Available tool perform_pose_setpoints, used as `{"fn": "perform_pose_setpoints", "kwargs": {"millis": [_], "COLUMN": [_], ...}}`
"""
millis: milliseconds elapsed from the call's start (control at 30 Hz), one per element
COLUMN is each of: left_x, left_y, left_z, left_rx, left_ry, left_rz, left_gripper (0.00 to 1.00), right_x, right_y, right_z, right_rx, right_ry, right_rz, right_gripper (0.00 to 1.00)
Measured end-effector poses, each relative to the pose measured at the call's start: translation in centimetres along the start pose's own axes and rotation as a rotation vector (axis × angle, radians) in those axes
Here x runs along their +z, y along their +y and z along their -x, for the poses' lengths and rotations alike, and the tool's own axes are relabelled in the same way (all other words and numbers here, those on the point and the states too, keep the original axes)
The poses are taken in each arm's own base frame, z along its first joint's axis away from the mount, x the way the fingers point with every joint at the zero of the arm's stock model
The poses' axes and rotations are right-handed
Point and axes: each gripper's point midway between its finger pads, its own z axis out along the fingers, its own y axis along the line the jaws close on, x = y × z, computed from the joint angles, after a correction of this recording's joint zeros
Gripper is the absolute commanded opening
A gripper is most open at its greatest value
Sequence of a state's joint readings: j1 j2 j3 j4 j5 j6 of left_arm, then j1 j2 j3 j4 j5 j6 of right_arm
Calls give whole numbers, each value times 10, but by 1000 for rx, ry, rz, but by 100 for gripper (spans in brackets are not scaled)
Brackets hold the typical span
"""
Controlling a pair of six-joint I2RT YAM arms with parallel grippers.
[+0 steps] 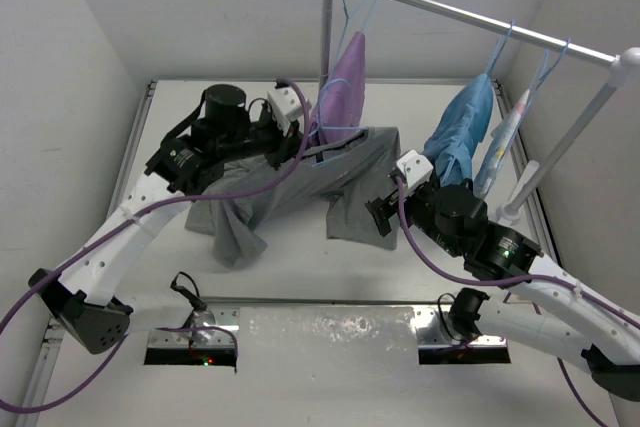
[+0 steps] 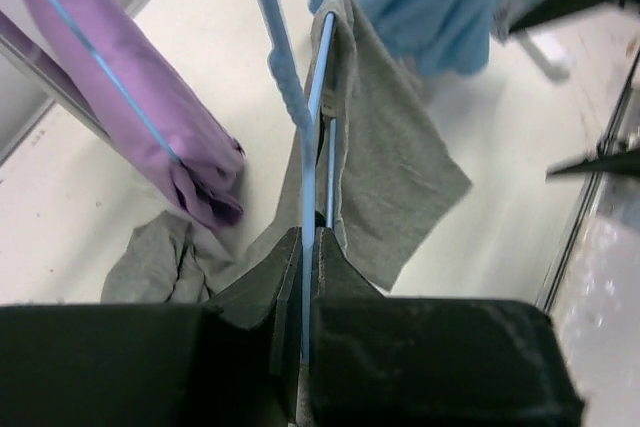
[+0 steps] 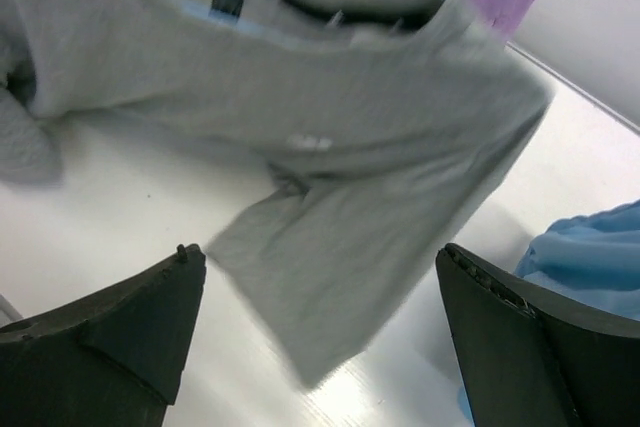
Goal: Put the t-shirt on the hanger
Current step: Place the hanger at the clothesline.
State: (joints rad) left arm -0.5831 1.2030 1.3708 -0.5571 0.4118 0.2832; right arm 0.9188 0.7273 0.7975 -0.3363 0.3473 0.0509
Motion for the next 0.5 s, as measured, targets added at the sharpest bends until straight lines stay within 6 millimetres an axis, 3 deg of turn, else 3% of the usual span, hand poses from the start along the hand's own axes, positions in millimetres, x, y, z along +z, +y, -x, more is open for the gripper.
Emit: {"fn": "perform_pose_setpoints", "kwargs": {"millis": [200,500], "left_x": [15,32], "left_y": [9,17], "left_z": [41,93], "left_rx": [-85,-211], "left_ry": [-56,-150], "left_rz": [40,57], "left_gripper": [0,0], "right_x": [1,-9], "right_y": [0,-7], "right_z": [-5,5], "right_rx": [18,69], "right_ry": [23,-29], "right_rz": [-9,-38], "right_gripper": [94,94]}}
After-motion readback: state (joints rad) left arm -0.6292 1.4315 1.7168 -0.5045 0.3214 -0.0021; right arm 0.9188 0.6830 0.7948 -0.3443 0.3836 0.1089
